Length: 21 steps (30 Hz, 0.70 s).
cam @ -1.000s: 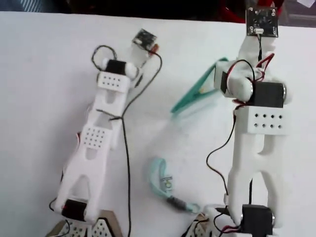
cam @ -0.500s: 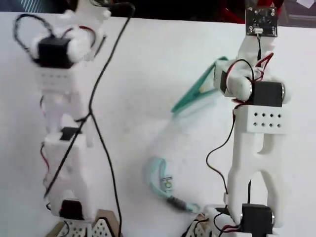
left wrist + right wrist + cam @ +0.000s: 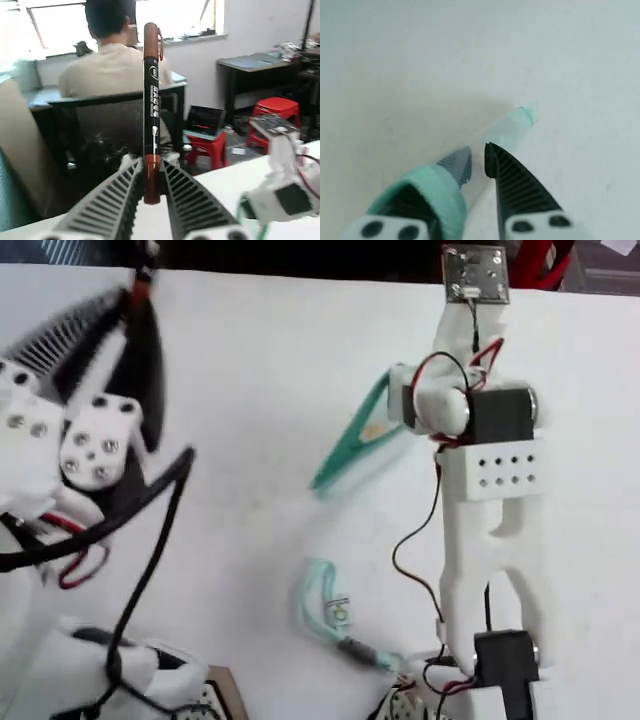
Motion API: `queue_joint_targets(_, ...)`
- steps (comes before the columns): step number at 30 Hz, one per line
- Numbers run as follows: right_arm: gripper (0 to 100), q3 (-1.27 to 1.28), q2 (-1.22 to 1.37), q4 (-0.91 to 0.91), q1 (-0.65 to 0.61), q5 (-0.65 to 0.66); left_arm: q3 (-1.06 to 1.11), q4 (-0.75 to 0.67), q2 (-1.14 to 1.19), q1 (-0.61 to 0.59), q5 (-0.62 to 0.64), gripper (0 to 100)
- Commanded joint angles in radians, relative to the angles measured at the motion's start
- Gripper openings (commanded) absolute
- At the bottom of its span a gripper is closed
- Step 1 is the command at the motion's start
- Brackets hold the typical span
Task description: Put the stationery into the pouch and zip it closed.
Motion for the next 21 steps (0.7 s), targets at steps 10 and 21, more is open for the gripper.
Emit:
queue_joint_targets(10, 1.8, -0.077, 0.102, 0.102, -0.004, -0.029, 0.637, -0.235, -0.194, 0.15, 0.003, 2)
queue_joint_targets(21, 1.8, -0.061, 0.077, 0.096, -0.061, -0.029, 0.99, -0.54, -0.636, 0.13, 0.009, 2)
